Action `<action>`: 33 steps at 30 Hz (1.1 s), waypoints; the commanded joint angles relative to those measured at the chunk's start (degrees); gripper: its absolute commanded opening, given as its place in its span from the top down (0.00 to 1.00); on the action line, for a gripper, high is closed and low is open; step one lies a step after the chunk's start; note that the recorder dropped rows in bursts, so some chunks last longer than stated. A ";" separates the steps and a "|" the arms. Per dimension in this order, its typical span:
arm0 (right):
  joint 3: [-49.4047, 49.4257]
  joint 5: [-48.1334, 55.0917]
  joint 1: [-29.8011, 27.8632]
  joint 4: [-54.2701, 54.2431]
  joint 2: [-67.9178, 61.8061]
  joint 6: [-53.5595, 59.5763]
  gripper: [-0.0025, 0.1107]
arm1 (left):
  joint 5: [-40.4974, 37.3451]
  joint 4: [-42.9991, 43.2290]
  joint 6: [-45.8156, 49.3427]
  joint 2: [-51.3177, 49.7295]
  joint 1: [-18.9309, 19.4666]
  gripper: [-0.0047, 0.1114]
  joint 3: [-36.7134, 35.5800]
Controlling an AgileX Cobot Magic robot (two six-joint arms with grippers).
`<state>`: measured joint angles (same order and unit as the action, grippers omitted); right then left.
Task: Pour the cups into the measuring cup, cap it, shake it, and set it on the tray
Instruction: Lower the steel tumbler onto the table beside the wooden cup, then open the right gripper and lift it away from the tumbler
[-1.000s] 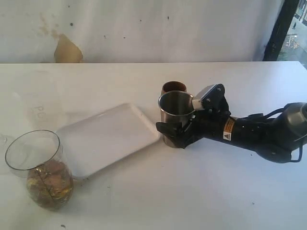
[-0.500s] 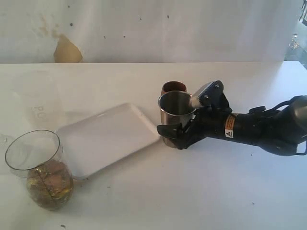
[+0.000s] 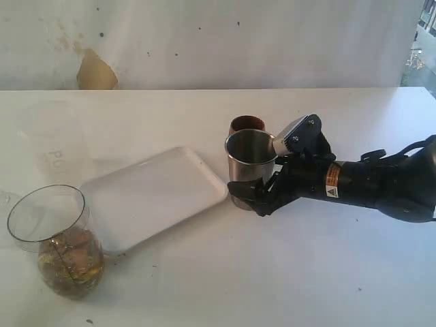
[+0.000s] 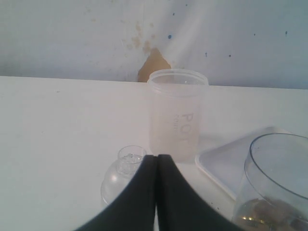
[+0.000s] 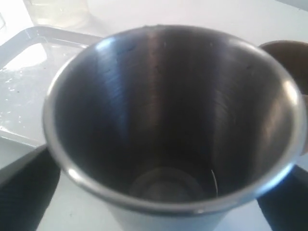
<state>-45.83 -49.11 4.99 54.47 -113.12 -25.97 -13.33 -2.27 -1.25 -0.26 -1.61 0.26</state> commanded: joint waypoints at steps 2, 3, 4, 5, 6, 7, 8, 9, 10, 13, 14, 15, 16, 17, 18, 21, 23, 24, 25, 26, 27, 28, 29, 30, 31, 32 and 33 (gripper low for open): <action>1.48 4.51 -0.47 -0.80 3.60 0.20 0.05 | 0.00 -0.28 0.05 0.26 -0.26 0.96 -0.26; 1.98 5.63 -0.47 -0.80 4.28 0.27 0.05 | 0.00 -0.28 0.05 0.26 -0.26 0.96 -0.26; 2.29 6.48 -0.47 -0.80 4.78 0.27 0.05 | 0.00 -0.28 0.05 0.26 -0.26 0.96 -0.26; 2.61 7.29 -0.47 -0.80 5.41 0.27 0.05 | 0.00 -0.28 0.05 0.26 -0.26 0.96 -0.26; 2.90 8.19 -0.47 -0.80 5.98 0.27 0.05 | 0.00 -0.28 0.05 0.26 -0.26 0.96 -0.26; 3.30 8.32 -0.47 -0.80 6.37 0.27 0.05 | 0.00 -0.28 0.05 0.26 -0.26 0.96 -0.26; 3.58 8.32 -0.47 -0.80 6.84 0.27 0.05 | 0.00 -0.28 0.05 0.26 -0.26 0.96 -0.26; 3.89 8.32 -0.47 -0.80 7.40 0.27 0.05 | 0.00 -0.28 0.05 0.26 -0.26 0.96 -0.26; 4.08 8.32 -0.47 -0.80 7.87 0.27 0.05 | 0.00 -0.28 0.05 0.26 -0.26 0.96 -0.26; 5.20 9.12 -0.47 -0.92 9.85 0.27 0.05 | 0.00 -0.28 0.05 0.26 -0.26 0.96 -0.26; 5.58 9.94 -0.47 -0.92 10.59 0.27 0.05 | 0.00 -0.28 0.05 0.26 -0.26 0.96 -0.26; 5.82 10.92 -0.47 -0.92 11.45 0.27 0.05 | 0.00 -0.28 0.05 0.26 -0.26 0.96 -0.26; 5.95 12.16 -0.47 -0.80 12.20 0.27 0.05 | 0.00 -0.28 0.05 0.26 -0.26 0.96 -0.26; 5.95 13.84 -0.47 -0.80 13.19 -0.60 0.05 | 0.00 -0.28 0.05 0.26 -0.26 0.96 -0.26; 5.95 15.81 -0.47 -0.80 14.33 -2.73 0.05 | 0.00 -0.28 0.05 0.26 -0.26 0.96 -0.26; 5.95 19.62 -0.47 -0.80 17.96 -9.69 0.05 | 0.00 -0.28 0.05 0.26 -0.26 0.96 -0.26; 5.95 20.01 -0.47 -0.64 20.82 -13.97 0.05 | 0.00 -0.28 0.05 0.26 -0.26 0.96 -0.26; 5.95 20.01 -0.47 -0.55 22.31 -16.12 0.05 | 0.00 -0.28 0.05 0.26 -0.26 0.96 -0.26; 5.95 19.91 -0.47 -0.50 23.50 -17.90 0.05 | 0.00 -0.28 0.05 0.26 -0.26 0.96 -0.26; 5.95 19.37 -0.47 0.15 24.94 -20.16 0.05 | 0.00 -0.28 0.05 0.26 -0.26 0.96 -0.26; 5.95 18.57 -0.47 1.72 26.40 -22.59 0.05 | 0.00 -0.28 0.05 0.26 -0.26 0.96 -0.26; 5.95 17.70 -0.47 3.97 27.87 -24.81 0.05 | 0.00 -0.28 0.05 0.26 -0.26 0.96 -0.26; 5.95 17.35 -0.47 5.65 29.07 -26.29 0.05 | 0.00 -0.28 0.05 0.26 -0.26 0.96 -0.26; 5.95 17.37 -0.47 7.19 30.48 -27.26 0.05 | 0.00 -0.28 0.05 0.26 -0.26 0.96 -0.26; 5.95 17.37 -0.47 7.71 31.85 -27.38 0.05 | 0.00 -0.28 0.05 0.26 -0.26 0.96 -0.26; 5.95 17.70 -0.47 8.08 33.16 -27.38 0.05 | 0.00 -0.28 0.05 0.26 -0.26 0.96 -0.26; 5.95 18.14 -0.47 8.35 34.46 -27.38 0.05 | 0.00 -0.28 0.05 0.26 -0.26 0.96 -0.26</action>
<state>-40.11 -30.58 4.99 60.70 -81.78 -51.71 -13.33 -2.27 -1.25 -0.26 -1.61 0.26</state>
